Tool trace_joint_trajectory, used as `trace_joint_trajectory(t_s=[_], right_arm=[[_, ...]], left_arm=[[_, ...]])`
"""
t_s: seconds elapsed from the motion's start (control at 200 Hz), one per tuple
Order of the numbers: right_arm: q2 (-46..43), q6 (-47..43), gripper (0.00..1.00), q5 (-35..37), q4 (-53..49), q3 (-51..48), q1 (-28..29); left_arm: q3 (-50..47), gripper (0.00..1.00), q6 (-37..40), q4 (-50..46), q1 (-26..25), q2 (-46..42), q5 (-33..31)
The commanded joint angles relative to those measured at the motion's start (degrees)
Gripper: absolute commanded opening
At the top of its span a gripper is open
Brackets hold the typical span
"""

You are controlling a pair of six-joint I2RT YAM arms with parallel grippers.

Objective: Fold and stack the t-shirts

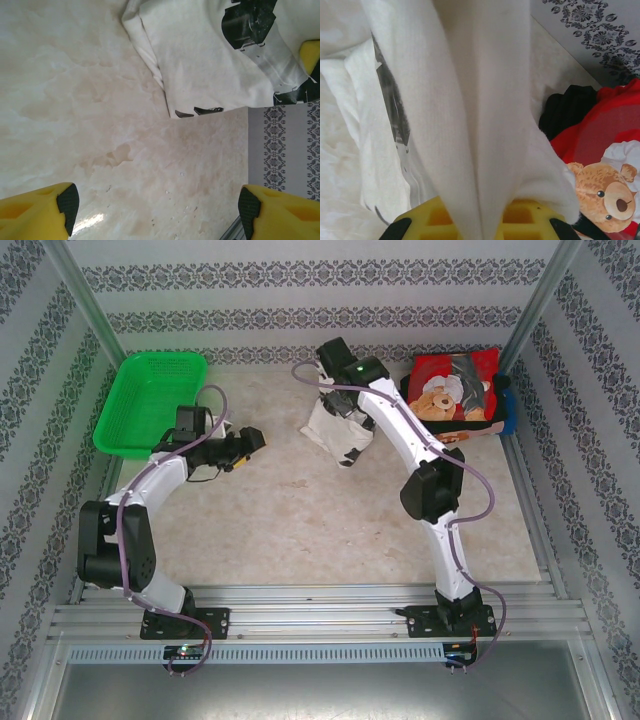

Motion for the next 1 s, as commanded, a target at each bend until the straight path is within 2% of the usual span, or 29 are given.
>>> trace_joint_trajectory(t_s=[0.0,0.165,0.37,0.729,0.994], right_arm=[[1.0,-5.1,0.0,2.1,2.7,1.8,-2.0],[1.2,-8.9,0.0,-0.6,8.1,1.2,-5.3],[3.0,-12.0,0.0,-6.0,14.2,3.4,-12.9],[1.1,-4.0,0.0,-8.2,13.6,3.1,-25.5],[-1.4,-0.7,0.0,-10.3,14.2,2.0,-32.8]], left_arm=[[-0.7,0.84,2.4,-2.9,1.0,-2.2,-0.3],[-1.3,0.84,3.5,-4.9,1.6,-3.1,-1.3],[-2.0,0.84,5.2,-8.9,1.9,-4.8,-3.9],[-7.6,0.84,2.3,-7.1,1.9,-7.9,-7.2],[-6.3,0.86,2.3,-8.0,1.9,-8.9,-8.0]])
